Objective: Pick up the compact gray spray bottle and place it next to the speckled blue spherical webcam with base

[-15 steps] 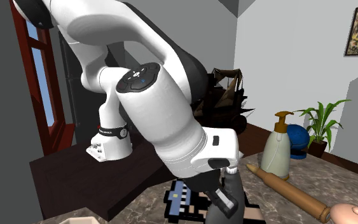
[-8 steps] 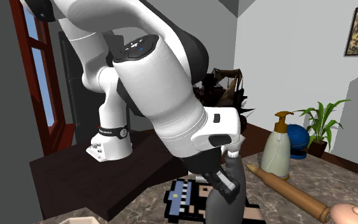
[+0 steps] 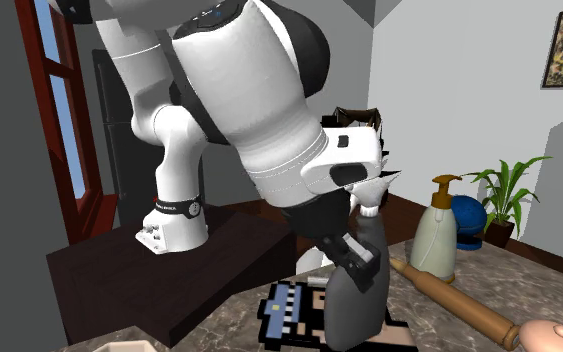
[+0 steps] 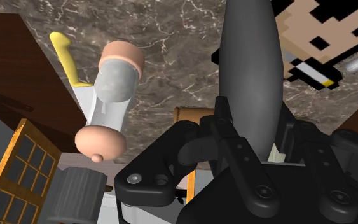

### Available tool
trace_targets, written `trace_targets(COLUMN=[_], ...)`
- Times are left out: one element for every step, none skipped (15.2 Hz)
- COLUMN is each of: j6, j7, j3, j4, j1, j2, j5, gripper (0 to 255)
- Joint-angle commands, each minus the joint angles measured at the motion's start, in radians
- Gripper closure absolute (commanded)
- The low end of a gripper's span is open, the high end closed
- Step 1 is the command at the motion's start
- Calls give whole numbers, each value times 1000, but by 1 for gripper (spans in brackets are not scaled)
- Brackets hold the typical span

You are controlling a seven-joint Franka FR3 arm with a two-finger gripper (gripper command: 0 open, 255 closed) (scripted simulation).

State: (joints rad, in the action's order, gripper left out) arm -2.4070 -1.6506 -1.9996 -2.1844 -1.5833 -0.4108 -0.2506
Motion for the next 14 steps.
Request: trace_targets(j6=[25, 37, 49, 62, 74, 87, 100, 113, 126, 140, 153, 167, 180, 194], j7=[0, 0, -1, -2, -3, -3, -4, -5, -7, -8, -9, -11, -12, -14], j3=[19, 30, 42, 53, 64, 76, 87, 98, 109, 120, 131, 142, 153, 164], j4=[10, 13, 17, 21, 26, 30, 35, 40, 46, 51, 57, 63, 69, 75], j1=[18, 29, 40, 51, 62, 74, 85, 97, 109, 120, 132, 145, 157, 170], j2=[19, 29, 40, 51, 62, 72, 83, 94, 105, 116, 127, 138, 149, 161], j5=[-13, -21, -29, -37, -45, -53, -61, -70, -78, -87, -95, -104, -113, -122], gripper=[255, 255, 255, 255, 255, 255, 255, 255, 255, 255, 255, 255, 255, 255])
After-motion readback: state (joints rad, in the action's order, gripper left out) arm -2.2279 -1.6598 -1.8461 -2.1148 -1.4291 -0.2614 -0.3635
